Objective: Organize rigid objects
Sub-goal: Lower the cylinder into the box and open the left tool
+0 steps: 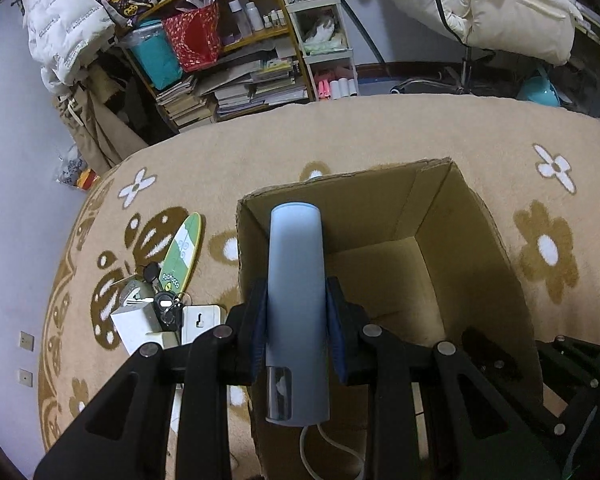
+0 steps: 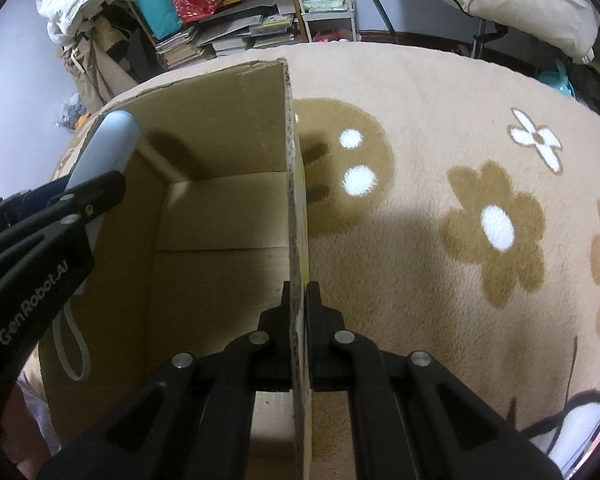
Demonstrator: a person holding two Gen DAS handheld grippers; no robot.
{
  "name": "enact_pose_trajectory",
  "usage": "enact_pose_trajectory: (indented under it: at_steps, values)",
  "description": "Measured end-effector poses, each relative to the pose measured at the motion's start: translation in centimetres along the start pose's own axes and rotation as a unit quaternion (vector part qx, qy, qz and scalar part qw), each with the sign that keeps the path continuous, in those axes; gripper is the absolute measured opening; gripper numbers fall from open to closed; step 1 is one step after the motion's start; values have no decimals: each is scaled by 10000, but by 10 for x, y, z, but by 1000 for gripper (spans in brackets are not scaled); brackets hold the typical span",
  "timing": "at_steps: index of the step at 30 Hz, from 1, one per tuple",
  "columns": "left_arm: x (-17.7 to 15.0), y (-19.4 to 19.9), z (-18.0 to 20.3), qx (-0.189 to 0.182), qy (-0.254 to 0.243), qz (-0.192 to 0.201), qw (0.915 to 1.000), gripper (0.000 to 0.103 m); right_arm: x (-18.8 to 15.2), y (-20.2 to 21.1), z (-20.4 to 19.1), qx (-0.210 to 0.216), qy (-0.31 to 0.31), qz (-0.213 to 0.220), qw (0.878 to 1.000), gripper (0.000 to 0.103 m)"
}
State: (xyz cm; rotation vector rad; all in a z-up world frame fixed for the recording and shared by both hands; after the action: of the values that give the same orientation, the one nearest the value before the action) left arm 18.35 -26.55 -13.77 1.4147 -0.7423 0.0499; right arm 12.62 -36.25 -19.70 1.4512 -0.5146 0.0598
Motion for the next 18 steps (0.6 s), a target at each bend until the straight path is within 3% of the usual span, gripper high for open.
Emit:
enact_pose_trajectory:
  at_steps: [7, 10, 11, 18]
  values:
    - [1, 2, -3, -59, 48, 46, 10000, 24, 1, 0, 1, 3, -1, 2, 10000, 6]
    - [5, 15, -6, 35, -4, 269, 9996, 25, 1, 0, -1, 13, -2, 0, 10000, 6]
    - [7, 20, -7, 50, 0, 328, 9994, 25, 0, 0, -1, 20, 2, -6, 10000, 11]
    - [8, 53, -36, 121, 174, 545, 9983, 26, 1, 2, -3, 68, 19, 9, 10000, 9]
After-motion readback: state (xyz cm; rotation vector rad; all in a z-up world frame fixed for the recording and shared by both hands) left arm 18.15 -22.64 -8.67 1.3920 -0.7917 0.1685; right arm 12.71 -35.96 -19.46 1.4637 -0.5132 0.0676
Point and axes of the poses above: each gripper's, at about its wrist camera, not at the fingertips, and y roughly against the way its jaws point, z to its right, x to its top, the point moved 6 cm from there along -y, roughly the way its jaws point, and after that the axes turned 15 degrees about -x, right-handed, at the moved point
